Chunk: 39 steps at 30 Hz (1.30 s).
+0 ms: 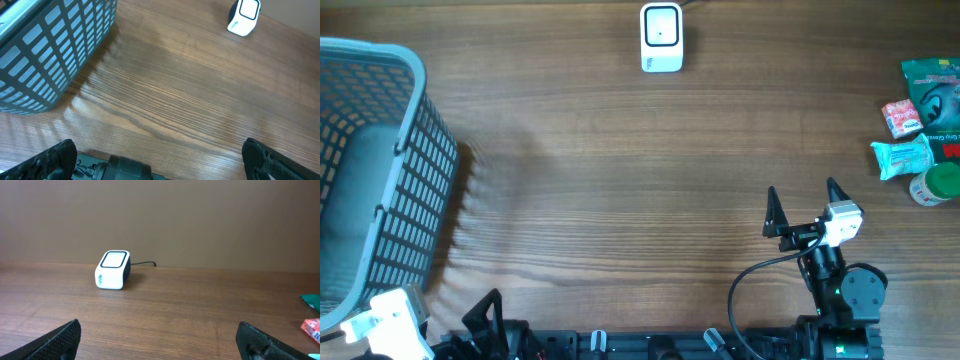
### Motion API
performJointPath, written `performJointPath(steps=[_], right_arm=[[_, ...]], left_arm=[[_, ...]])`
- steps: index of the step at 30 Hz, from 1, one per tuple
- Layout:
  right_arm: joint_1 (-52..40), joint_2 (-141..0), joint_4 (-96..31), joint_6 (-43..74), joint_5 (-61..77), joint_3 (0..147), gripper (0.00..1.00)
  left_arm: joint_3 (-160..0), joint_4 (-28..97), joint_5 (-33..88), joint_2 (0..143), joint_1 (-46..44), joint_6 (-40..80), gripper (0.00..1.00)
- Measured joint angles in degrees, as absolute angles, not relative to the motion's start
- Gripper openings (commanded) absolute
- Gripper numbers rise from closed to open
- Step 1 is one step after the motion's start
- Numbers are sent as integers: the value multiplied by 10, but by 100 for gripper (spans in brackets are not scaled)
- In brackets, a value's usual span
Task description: Scan the item barcode
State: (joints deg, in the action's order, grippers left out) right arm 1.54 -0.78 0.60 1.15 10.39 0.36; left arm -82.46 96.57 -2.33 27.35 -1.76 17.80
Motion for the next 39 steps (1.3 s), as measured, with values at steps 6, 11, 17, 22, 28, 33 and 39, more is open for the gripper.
performJointPath(steps=[6,11,17,22,28,33,39], right_arm=[[15,-8,6,11,104,4,100],[15,-8,6,11,104,4,100],[15,-8,4,9,102,4,100],[15,-7,4,7,102,4,100],[15,-7,4,7,102,4,100],[15,-7,4,7,102,4,100],[15,-7,4,7,102,4,100]], left_arm=[[-825,966,-23,274,-18,178,100],[-799,839,-23,267,-18,178,100],[-489,440,-16,100,-17,163,100],[-157,103,42,11,-6,112,100],[-51,78,12,10,-2,103,100],[-8,46,2,8,-2,87,100],[-8,45,3,8,-2,62,100]])
